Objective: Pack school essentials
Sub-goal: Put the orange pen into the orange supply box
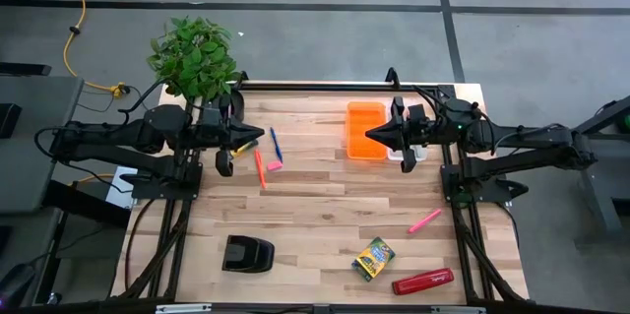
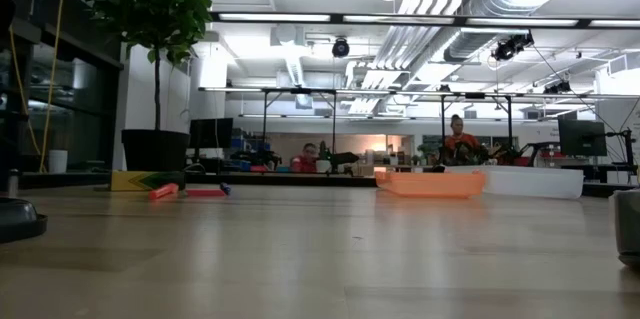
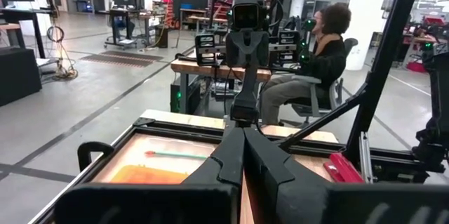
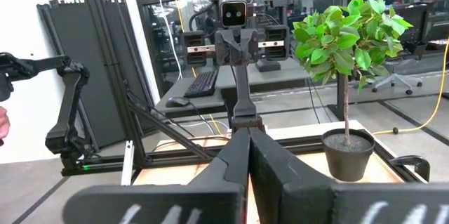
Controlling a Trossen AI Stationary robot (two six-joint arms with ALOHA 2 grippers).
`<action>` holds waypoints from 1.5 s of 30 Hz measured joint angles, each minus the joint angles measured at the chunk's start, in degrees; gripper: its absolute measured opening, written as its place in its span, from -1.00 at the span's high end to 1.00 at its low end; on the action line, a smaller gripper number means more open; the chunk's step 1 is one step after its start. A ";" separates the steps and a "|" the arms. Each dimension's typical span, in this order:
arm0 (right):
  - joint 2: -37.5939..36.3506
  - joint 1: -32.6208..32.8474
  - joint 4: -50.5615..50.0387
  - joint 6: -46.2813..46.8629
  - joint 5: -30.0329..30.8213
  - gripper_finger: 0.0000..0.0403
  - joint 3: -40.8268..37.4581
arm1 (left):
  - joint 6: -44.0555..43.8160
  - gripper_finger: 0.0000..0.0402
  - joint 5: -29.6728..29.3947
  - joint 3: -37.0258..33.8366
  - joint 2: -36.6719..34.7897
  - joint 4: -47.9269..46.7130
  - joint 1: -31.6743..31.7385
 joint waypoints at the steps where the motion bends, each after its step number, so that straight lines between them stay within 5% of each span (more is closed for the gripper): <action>1: 0.00 0.00 0.00 0.00 0.00 1.00 0.00 | 0.00 1.00 -0.01 0.00 0.00 0.00 0.00; 6: 0.00 0.00 0.00 0.05 0.00 1.00 0.00 | -5.96 0.94 -7.30 0.00 0.69 -6.12 -0.04; 11: 0.00 -0.02 -0.11 0.20 0.00 1.00 0.00 | -18.48 0.64 -13.28 0.00 5.19 -21.30 0.00; 18: 0.00 -0.07 -1.98 1.59 0.02 1.00 0.00 | -45.71 0.23 -16.39 -3.25 17.04 -38.79 -0.01; 27: 0.00 -0.15 -2.42 1.55 0.03 1.00 0.00 | -69.65 0.11 -10.24 -6.71 32.65 -38.38 -0.01; 35: 0.00 -0.15 -2.86 1.53 0.04 1.00 0.00 | -79.63 0.13 -8.63 -6.71 39.78 -35.13 -0.02; 45: 0.02 -0.15 -3.75 1.62 0.07 1.00 0.00 | -81.47 0.13 -8.84 -6.58 44.93 -29.73 -0.04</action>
